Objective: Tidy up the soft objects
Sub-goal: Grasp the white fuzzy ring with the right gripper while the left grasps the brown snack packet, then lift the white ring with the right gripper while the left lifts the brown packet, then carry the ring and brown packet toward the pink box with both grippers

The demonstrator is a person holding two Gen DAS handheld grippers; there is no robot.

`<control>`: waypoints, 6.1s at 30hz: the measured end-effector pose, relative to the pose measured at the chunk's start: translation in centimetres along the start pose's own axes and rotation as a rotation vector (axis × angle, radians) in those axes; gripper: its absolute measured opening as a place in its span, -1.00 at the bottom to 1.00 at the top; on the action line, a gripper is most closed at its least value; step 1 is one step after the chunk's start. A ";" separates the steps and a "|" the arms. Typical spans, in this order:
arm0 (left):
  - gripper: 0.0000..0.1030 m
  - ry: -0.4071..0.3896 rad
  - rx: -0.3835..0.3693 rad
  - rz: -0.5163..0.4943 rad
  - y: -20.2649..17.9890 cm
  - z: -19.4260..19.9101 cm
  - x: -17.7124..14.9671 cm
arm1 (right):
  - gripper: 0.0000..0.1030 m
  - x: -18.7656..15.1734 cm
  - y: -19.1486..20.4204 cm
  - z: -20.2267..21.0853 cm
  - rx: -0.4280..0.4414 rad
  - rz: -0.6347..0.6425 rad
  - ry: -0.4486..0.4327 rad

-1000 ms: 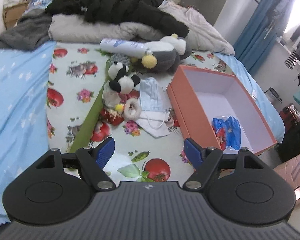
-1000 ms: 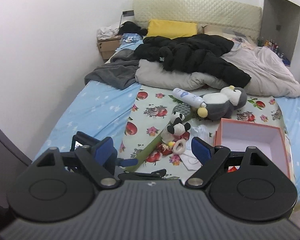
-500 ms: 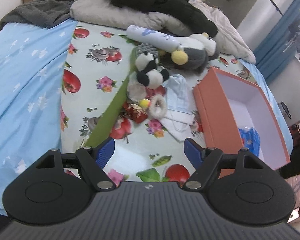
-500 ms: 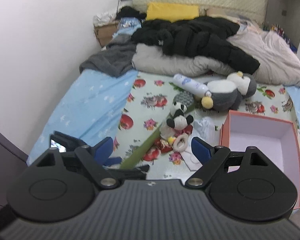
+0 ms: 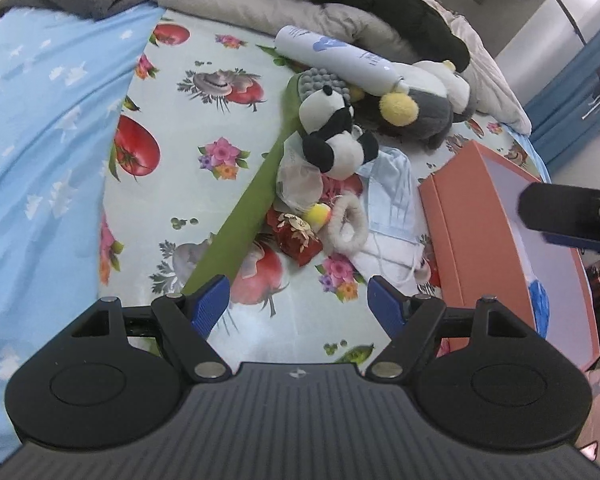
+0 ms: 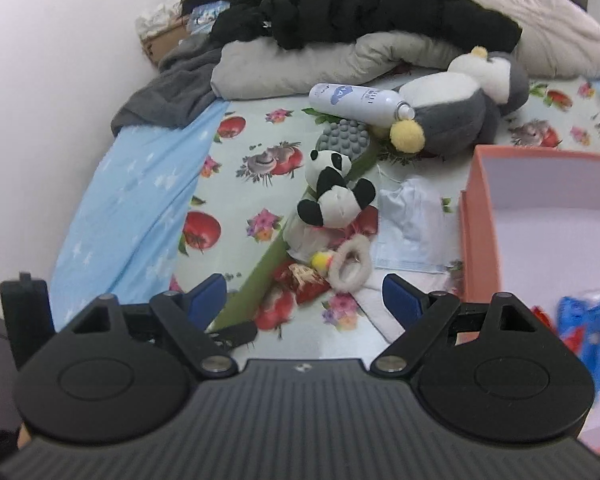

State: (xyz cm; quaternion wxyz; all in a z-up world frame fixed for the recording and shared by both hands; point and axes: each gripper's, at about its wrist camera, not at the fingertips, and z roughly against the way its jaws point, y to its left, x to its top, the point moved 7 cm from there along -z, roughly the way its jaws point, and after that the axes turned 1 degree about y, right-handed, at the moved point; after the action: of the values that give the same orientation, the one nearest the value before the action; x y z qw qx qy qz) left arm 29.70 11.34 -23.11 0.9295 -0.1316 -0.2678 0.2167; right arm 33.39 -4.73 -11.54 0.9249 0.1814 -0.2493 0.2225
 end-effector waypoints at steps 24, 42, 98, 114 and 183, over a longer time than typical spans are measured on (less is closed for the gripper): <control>0.05 0.078 -0.110 0.065 1.0 -10.6 0.3 | 0.07 -1.3 -7.5 -18.2 0.036 -0.165 0.146; -0.66 0.040 -0.139 0.135 1.6 -11.2 0.0 | -0.79 -1.3 -6.1 -18.1 -0.072 0.091 0.100; -0.07 0.063 -0.027 0.023 0.0 0.4 -12.2 | 0.10 -20.2 -5.2 -7.6 -0.182 0.014 -0.032; 0.12 0.084 0.083 0.017 -0.9 -2.6 -11.6 | -0.61 -18.9 -6.3 -8.8 -0.252 0.069 -0.008; -0.23 -0.100 -0.264 -0.395 -18.3 15.0 -10.9 | -0.63 -15.9 -5.3 16.8 -0.201 -0.119 -0.374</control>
State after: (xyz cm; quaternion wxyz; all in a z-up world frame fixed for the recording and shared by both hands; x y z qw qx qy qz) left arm 19.15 -7.87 -8.94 0.9142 -0.1862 -0.3601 -0.0001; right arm 17.31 -21.80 -7.70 0.8875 0.1409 -0.4262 0.1040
